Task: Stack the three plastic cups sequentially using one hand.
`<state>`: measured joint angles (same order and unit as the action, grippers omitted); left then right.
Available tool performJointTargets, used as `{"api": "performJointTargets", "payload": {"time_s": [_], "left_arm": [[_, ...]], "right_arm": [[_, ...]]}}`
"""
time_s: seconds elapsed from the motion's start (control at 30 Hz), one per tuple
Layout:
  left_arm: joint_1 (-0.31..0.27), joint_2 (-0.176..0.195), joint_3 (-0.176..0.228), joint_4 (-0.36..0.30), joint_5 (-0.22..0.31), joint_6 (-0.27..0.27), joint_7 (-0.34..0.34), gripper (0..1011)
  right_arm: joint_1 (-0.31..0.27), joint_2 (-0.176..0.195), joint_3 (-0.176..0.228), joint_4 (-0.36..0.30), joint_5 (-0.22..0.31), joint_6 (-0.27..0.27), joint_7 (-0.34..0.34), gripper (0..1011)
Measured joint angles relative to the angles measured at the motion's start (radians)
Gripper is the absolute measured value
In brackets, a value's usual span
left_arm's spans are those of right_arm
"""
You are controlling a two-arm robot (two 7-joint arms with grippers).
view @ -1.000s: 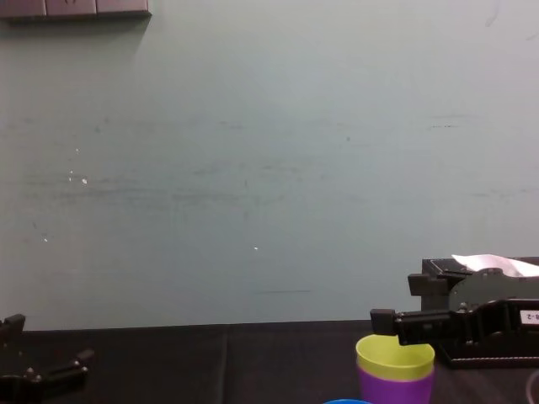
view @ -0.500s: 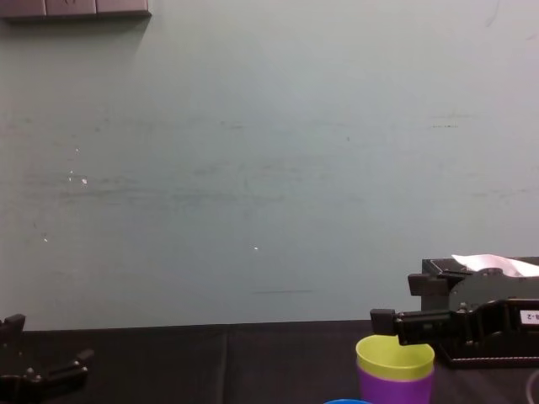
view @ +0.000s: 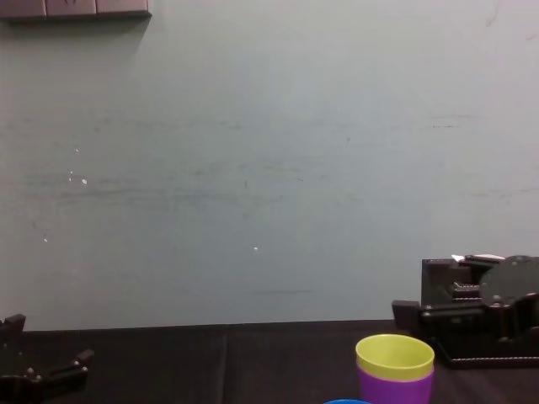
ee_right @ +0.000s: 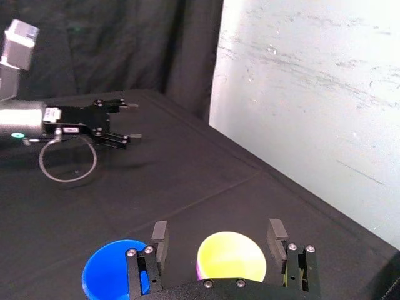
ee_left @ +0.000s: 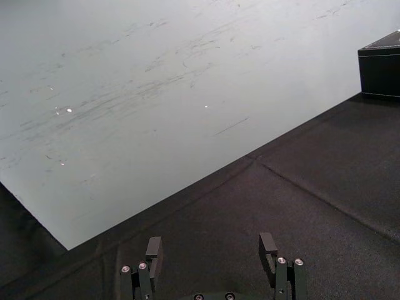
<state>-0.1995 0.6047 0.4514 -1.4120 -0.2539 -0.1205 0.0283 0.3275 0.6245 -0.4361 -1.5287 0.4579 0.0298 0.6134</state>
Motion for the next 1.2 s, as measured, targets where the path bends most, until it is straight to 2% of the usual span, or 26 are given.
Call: {"api": "performJointTargets", "payload": {"time_s": [0.1, 0.17, 0.2, 0.33, 0.53, 0.83, 1.2], "left_arm": [[0.000, 0.000, 0.000, 0.000, 0.000, 0.000, 0.000, 1011], [0.000, 0.000, 0.000, 0.000, 0.000, 0.000, 0.000, 1011], [0.000, 0.000, 0.000, 0.000, 0.000, 0.000, 0.000, 1011], [0.000, 0.000, 0.000, 0.000, 0.000, 0.000, 0.000, 1011], [0.000, 0.000, 0.000, 0.000, 0.000, 0.000, 0.000, 1011], [0.000, 0.000, 0.000, 0.000, 0.000, 0.000, 0.000, 1011], [0.000, 0.000, 0.000, 0.000, 0.000, 0.000, 0.000, 1011]], "right_arm": [[-0.024, 0.021, 0.012, -0.030, 0.010, -0.006, 0.004, 1002], [-0.059, 0.053, 0.026, -0.069, 0.020, -0.009, 0.011, 1003], [-0.059, 0.053, 0.026, -0.069, 0.020, -0.009, 0.011, 1002], [-0.112, 0.101, 0.039, -0.114, 0.030, -0.022, 0.029, 1002], [-0.172, 0.148, 0.044, -0.141, 0.036, -0.032, 0.048, 1003], [-0.206, 0.152, 0.027, -0.120, 0.041, -0.034, 0.066, 1003], [-0.191, 0.135, 0.005, -0.083, 0.048, -0.025, 0.085, 1003]]}}
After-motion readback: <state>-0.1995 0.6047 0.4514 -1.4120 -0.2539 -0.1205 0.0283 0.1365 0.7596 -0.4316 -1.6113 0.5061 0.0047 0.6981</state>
